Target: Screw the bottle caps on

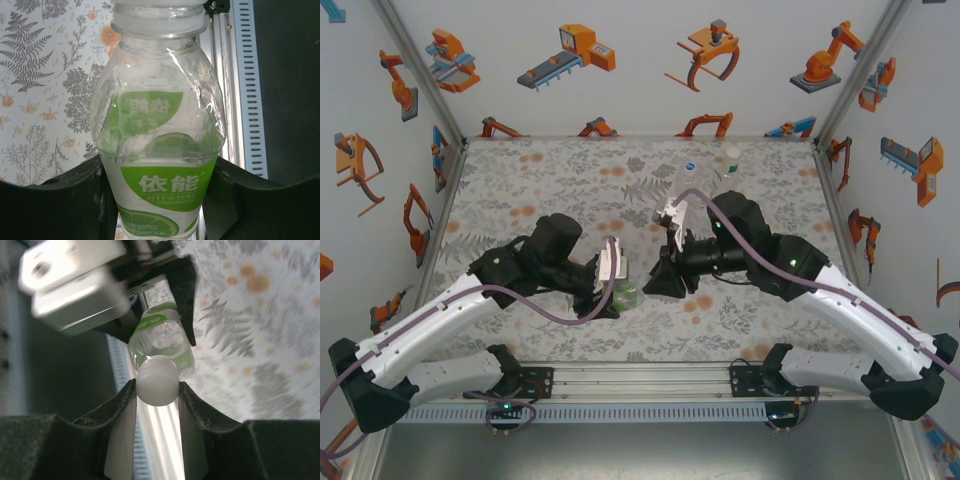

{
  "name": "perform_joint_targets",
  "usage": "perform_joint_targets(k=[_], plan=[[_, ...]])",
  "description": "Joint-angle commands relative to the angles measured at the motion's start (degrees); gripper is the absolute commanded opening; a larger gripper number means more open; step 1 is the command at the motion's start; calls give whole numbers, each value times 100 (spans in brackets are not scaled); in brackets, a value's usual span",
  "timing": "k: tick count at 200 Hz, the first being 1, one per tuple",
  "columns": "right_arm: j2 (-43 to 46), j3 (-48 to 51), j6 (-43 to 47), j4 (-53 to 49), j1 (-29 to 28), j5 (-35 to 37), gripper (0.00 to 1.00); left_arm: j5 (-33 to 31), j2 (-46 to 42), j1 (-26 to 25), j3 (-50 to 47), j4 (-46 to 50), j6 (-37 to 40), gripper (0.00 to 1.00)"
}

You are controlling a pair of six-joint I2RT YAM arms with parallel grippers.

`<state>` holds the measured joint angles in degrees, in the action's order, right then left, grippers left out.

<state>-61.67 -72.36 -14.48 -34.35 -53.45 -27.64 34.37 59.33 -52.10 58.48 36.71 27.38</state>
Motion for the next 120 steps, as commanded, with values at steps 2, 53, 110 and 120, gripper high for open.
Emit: perform_joint_targets(k=[2,53,110,120], plan=[[-149,142,-3312,-57,-43,710,0,182,-49,-22,73,-515,40,0],[-210,385,-6645,-281,-33,777,0,135,-9,-20,79,-553,60,0],[-293,-26,-6011,-622,-31,1158,21,131,-4,-20,54,-595,66,0],[-317,-261,-5466,-748,-29,1349,33,127,-10,-20,43,-593,60,0]])
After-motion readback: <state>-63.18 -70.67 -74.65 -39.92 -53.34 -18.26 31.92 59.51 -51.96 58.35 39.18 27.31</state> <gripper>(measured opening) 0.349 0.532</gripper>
